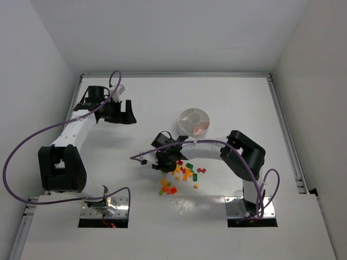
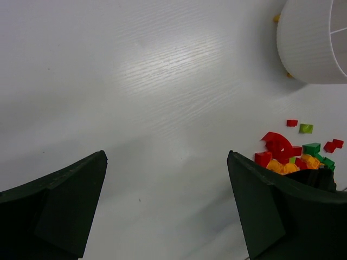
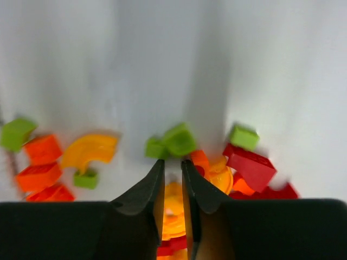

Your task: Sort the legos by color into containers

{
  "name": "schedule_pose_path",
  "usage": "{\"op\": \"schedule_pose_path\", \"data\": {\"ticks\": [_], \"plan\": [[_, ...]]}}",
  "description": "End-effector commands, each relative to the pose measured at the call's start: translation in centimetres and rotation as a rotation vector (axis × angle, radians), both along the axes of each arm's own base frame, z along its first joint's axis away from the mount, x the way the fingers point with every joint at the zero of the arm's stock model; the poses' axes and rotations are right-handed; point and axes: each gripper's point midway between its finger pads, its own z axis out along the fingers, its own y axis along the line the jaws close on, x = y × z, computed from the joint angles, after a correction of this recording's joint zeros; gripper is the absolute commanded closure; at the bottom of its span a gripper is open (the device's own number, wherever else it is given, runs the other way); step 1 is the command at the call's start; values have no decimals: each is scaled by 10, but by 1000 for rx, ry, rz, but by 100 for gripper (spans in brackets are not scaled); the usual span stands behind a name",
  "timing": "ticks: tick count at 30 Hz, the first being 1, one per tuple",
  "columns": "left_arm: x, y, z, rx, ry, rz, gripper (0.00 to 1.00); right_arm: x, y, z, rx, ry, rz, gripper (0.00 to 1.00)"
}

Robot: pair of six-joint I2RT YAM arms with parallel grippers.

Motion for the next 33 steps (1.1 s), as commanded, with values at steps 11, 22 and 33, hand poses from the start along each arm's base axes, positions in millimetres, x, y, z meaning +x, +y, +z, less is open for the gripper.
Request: {"op": "schedule_pose_path", "data": {"ticks": [11, 22, 33], "plan": [[10, 13, 18, -7, -69, 27, 1, -4, -50, 24, 4, 63, -29, 65], [3, 10, 11, -18, -46, 8, 1, -46, -42, 49, 75, 210, 56, 56], [0, 8, 14, -26, -46, 3, 1, -48, -40, 65, 146, 133, 198, 49]]}}
